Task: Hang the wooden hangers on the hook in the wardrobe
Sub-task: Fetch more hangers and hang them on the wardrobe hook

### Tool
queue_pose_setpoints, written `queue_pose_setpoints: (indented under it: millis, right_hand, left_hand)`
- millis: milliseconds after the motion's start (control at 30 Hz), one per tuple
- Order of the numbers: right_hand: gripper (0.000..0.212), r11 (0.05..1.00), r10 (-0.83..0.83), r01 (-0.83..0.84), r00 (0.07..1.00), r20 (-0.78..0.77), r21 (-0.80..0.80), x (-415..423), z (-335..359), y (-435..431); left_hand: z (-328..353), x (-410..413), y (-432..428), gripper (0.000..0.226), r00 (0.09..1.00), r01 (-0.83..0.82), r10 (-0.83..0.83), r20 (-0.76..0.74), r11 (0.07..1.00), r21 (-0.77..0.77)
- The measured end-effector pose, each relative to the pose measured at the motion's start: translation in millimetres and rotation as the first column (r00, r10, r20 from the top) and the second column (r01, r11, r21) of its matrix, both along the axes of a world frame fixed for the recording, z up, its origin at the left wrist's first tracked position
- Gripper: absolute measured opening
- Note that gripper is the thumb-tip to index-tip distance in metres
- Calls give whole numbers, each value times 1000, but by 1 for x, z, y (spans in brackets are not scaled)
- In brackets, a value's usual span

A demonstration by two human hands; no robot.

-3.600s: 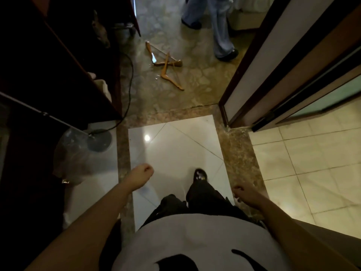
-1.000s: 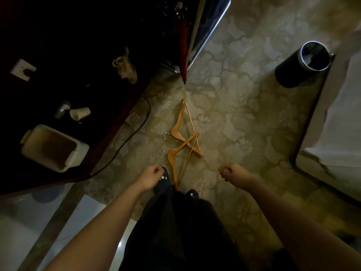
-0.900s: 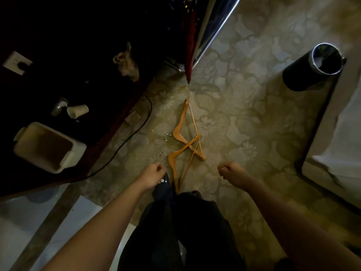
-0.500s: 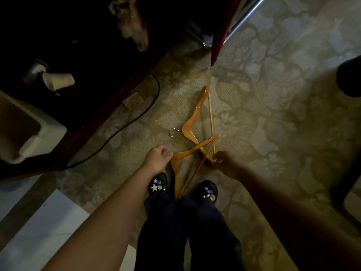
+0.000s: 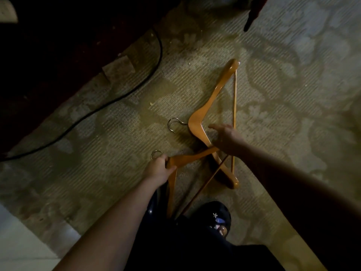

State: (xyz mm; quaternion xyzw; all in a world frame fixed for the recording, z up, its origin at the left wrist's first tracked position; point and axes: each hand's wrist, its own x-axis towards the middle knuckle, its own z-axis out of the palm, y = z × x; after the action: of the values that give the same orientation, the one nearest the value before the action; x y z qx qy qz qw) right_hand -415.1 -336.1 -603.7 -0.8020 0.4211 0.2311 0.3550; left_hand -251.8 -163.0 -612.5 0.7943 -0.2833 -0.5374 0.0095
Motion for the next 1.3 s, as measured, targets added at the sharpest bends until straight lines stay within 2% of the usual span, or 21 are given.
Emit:
queue_pose_setpoints:
  millis: [67, 133, 300, 467, 600, 667, 733, 800, 867, 967, 1033, 1100, 1167, 1233, 1300]
  right_hand:
    - [67, 995, 75, -69, 995, 69, -78, 5, -22, -5]
    - [74, 983, 148, -140, 987, 60, -122, 13, -39, -10]
    - [80, 933, 294, -288, 956, -3, -218, 29, -68, -27]
    - [77, 859, 435, -435, 898, -62, -270, 37, -82, -44]
    - [70, 806, 472, -479, 875, -110, -349, 45, -93, -52]
    - [57, 791, 457, -458, 883, -107, -405, 49, -99, -55]
    - [48, 774, 465, -472, 876, -127, -422, 52, -99, -61]
    - [53, 749, 508, -546, 837, -204, -375, 51, -92, -69]
    - [58, 722, 533, -608, 793, -297, -330, 43, -76, -79]
    - [63, 715, 538, -652, 743, -397, -252, 26, -45, -93]
    - [60, 738, 520, -650, 718, -463, -179, 14, -20, -99]
    - [56, 794, 462, -594, 728, -507, -130, 4, 9, -101]
    - [50, 853, 391, -512, 757, -524, -103, -3, 39, -101]
    - [42, 926, 291, -373, 800, -524, -54, -8, 68, -100]
    - [39, 970, 210, -242, 816, -539, 11, -9, 99, -95]
  left_hand:
    - [-21, -5, 0, 47, 997, -64, 63, 53, 998, 8]
    - [-41, -9, 2, 53, 991, -100, 98, 88, 995, 23]
    - [-72, -24, 16, 77, 991, -33, 20, 130, 995, 94]
    - [-81, -36, 18, 70, 971, -105, 87, 221, 992, 70]
    - [-86, -33, 9, 61, 962, -148, 126, 242, 986, 75]
    - [-90, -31, 8, 53, 964, -187, 176, 201, 981, 40]
    - [-92, -28, 5, 35, 956, -274, 279, 86, 959, -66]
    - [-88, -24, -3, 22, 927, -373, 373, -36, 913, -165]
    - [-78, -20, -13, 27, 897, -442, 427, -114, 872, -209]
    - [-53, -16, -26, 18, 861, -466, 413, -296, 874, -136]
    - [-32, -18, -32, 22, 834, -444, 376, -402, 892, -87]
    - [-7, -21, -37, 11, 840, -407, 344, -420, 911, -67]
    - [22, -24, -39, 14, 825, -426, 369, -429, 904, -42]
    - [51, -26, -39, 15, 805, -461, 408, -431, 887, -22]
    - [85, -26, -37, 14, 838, -416, 368, -403, 909, -34]
